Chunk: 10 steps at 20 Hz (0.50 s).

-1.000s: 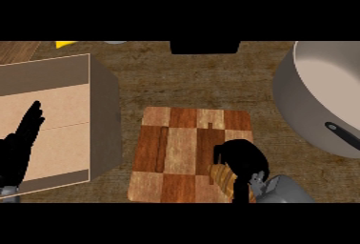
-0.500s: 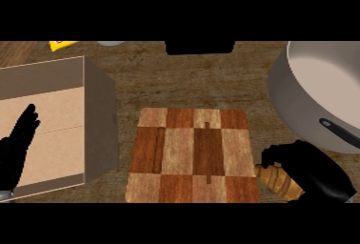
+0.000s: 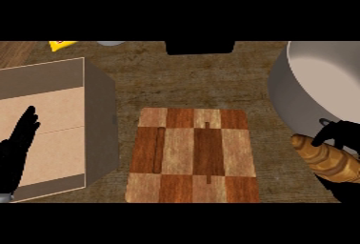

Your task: Pick the croissant from the cutting board and place it in the pot

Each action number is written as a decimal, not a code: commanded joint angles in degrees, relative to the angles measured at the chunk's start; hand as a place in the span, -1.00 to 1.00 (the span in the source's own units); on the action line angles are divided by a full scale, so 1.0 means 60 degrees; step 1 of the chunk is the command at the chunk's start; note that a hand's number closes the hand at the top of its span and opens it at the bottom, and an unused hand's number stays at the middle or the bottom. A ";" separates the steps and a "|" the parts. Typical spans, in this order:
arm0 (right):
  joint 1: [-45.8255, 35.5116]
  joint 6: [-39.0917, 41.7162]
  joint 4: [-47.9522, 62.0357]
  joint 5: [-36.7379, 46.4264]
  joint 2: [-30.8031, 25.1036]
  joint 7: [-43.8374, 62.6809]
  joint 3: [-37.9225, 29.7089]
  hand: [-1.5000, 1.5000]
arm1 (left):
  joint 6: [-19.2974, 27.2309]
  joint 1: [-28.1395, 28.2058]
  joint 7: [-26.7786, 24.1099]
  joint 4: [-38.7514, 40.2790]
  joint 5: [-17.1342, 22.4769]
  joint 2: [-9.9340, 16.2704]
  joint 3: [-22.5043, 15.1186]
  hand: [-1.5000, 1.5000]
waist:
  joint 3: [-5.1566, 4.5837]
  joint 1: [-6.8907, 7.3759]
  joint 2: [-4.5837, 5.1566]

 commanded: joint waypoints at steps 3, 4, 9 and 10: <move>0.0002 0.0448 -0.0107 -0.2318 0.0124 -0.0257 -0.2286 1.00 | -0.0346 0.0137 -0.0410 0.0506 0.0021 -0.0191 -0.0088 0.00 | -0.0094 0.0248 0.0104; 0.0078 0.0279 0.0536 -0.2524 0.0152 -0.0908 -0.2809 1.00 | -0.0185 -0.0202 0.0329 0.0037 -0.0030 -0.0293 -0.0209 0.00 | -0.0085 0.0249 0.0107; -0.1724 0.0646 0.2587 -0.2892 0.0322 -0.1260 -0.2980 1.00 | -0.0375 -0.0343 -0.0516 0.0743 -0.0179 -0.0296 -0.0013 0.00 | -0.0093 0.0481 0.0160; -0.1182 0.0628 0.2979 -0.3130 0.0358 -0.2256 -0.3560 1.00 | -0.0558 -0.0645 0.0209 0.0587 -0.0098 -0.0121 -0.0008 0.00 | -0.0085 0.0383 0.0145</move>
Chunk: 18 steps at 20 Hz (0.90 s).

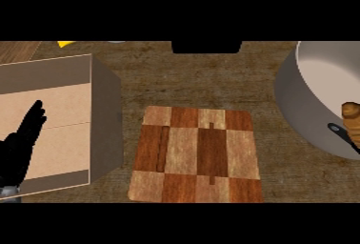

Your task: Pick the croissant from the cutting board and place it in the pot

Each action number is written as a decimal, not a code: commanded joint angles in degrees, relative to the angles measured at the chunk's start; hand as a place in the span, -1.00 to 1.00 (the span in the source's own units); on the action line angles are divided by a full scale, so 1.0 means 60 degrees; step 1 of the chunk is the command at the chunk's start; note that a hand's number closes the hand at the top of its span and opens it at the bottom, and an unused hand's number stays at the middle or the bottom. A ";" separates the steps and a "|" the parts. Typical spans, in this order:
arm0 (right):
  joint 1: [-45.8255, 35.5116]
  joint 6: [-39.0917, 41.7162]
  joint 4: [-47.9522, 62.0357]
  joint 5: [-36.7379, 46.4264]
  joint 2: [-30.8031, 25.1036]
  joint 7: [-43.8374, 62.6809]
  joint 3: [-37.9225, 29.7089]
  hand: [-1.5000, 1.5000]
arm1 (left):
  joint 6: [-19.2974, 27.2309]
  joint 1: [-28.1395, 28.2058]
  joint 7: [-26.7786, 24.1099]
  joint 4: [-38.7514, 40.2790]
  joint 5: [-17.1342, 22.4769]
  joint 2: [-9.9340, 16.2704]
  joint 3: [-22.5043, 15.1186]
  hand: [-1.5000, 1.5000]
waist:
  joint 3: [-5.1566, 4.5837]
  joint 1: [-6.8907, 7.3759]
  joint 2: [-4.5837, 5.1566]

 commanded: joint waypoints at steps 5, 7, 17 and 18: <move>-0.2612 0.0394 0.3179 -0.0128 0.0196 -0.0740 -0.0140 1.00 | 0.0011 -0.0036 -0.0213 0.0525 -0.0492 -0.0418 -0.0257 0.00 | -0.0080 0.0171 0.0087; -0.3127 0.0324 0.3929 0.0337 0.0254 -0.0884 0.0135 1.00 | -0.0190 0.0148 -0.0119 0.0318 -0.0250 -0.0335 -0.0033 0.00 | -0.0079 0.0217 0.0084; -0.6242 -0.0409 0.9206 0.1859 0.0786 -0.2991 0.0840 1.00 | -0.0263 -0.0733 -0.0301 0.1037 -0.0309 -0.0586 -0.0062 0.00 | -0.0074 0.0398 0.0171; -0.6300 -0.0486 0.9507 0.2144 0.0537 -0.3314 0.0841 1.00 | 0.0000 -0.0229 -0.0422 0.0757 -0.0697 -0.0762 -0.0279 0.00 | -0.0073 0.0381 0.0149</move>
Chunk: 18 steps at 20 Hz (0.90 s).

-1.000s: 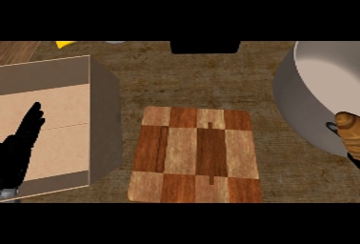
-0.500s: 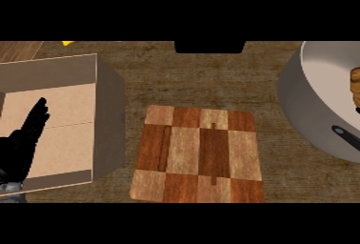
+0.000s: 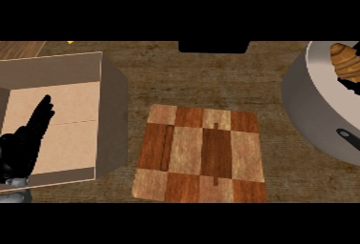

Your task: Pick the croissant from the cutting board and place it in the pot

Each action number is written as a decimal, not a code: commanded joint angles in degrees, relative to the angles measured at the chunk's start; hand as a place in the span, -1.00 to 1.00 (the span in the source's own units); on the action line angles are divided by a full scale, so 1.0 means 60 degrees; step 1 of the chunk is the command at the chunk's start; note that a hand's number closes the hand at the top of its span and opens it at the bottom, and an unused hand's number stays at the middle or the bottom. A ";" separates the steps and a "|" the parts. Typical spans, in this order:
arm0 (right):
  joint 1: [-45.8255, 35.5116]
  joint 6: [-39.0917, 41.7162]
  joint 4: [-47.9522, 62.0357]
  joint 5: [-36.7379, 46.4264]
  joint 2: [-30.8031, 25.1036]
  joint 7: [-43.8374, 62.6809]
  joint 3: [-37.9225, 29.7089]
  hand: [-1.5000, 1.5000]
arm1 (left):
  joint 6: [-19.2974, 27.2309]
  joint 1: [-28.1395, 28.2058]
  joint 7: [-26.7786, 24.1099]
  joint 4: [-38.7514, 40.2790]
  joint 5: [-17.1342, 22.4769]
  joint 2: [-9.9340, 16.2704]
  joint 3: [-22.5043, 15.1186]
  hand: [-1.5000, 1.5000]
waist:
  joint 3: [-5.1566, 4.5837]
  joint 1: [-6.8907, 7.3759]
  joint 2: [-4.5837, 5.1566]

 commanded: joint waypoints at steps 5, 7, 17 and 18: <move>-0.1764 -0.1746 0.3840 0.2092 0.0582 -0.1536 0.0863 1.00 | -0.0086 -0.0186 -0.0021 0.0484 -0.0019 -0.0230 -0.0093 0.00 | -0.0077 0.0148 0.0137; -0.2584 -0.1022 0.5047 0.1358 0.0883 -0.1664 0.0338 1.00 | -0.0150 -0.0094 -0.0059 0.0304 0.0035 -0.0145 0.0013 0.00 | -0.0073 0.0211 0.0133; -0.3800 -0.0291 0.7906 0.1110 0.0941 -0.3029 -0.0318 -1.00 | -0.0212 0.0284 0.0220 -0.0304 -0.0035 -0.0280 -0.0122 0.00 | -0.0060 0.0265 0.0154; -0.3805 -0.0838 0.8152 0.1197 0.1249 -0.3049 -0.0339 -1.00 | 0.0137 -0.0132 0.0167 0.0049 -0.0363 -0.0494 -0.0280 0.00 | -0.0057 0.0274 0.0206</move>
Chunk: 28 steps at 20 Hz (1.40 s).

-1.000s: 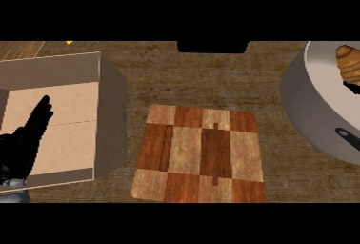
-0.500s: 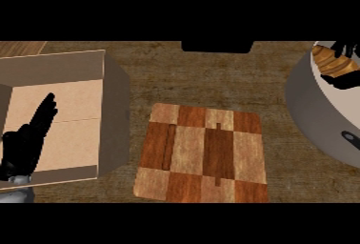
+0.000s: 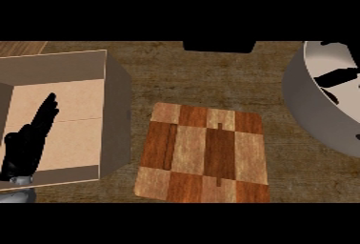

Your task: Pick the croissant from the cutting board and place it in the pot

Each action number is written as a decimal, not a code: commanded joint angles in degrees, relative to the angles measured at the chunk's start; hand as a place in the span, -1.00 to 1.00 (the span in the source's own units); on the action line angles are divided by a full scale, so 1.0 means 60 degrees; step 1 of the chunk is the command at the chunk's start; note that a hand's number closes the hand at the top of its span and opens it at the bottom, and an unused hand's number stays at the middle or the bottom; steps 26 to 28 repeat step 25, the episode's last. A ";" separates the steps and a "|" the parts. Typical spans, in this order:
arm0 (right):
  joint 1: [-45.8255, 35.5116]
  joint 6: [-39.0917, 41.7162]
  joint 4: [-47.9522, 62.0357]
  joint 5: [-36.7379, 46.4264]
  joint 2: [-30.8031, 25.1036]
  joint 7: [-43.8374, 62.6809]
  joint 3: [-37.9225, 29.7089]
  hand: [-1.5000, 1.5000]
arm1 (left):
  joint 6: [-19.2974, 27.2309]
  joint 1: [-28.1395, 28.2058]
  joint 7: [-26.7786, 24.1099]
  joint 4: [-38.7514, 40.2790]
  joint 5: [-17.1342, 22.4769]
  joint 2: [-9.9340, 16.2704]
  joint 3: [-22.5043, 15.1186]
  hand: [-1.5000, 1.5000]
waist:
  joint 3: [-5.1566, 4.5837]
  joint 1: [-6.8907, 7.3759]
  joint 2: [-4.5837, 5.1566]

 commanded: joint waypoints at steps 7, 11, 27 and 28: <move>-0.0575 0.1098 0.0755 -0.2382 -0.0109 -0.1776 -0.2366 -1.00 | -0.0120 0.0119 0.0101 0.0346 0.0214 -0.0057 0.0256 0.00 | -0.0050 -0.0271 -0.0018; -0.0747 0.2175 0.1270 -0.2854 -0.0643 -0.1405 -0.2820 -1.00 | 0.0091 0.0040 0.0175 0.0179 -0.0125 -0.0178 0.0087 0.00 | -0.0061 -0.0283 -0.0029; 0.1337 0.6391 0.1799 -0.3771 -0.3139 -0.2265 -0.3505 -1.00 | -0.0041 0.0393 -0.0075 0.0054 0.0093 -0.0240 0.0441 0.00 | -0.0042 -0.0380 -0.0054; 0.1337 0.6391 0.1799 -0.3771 -0.3139 -0.2265 -0.3505 -1.00 | -0.0041 0.0393 -0.0075 0.0054 0.0093 -0.0240 0.0441 0.00 | -0.0042 -0.0380 -0.0054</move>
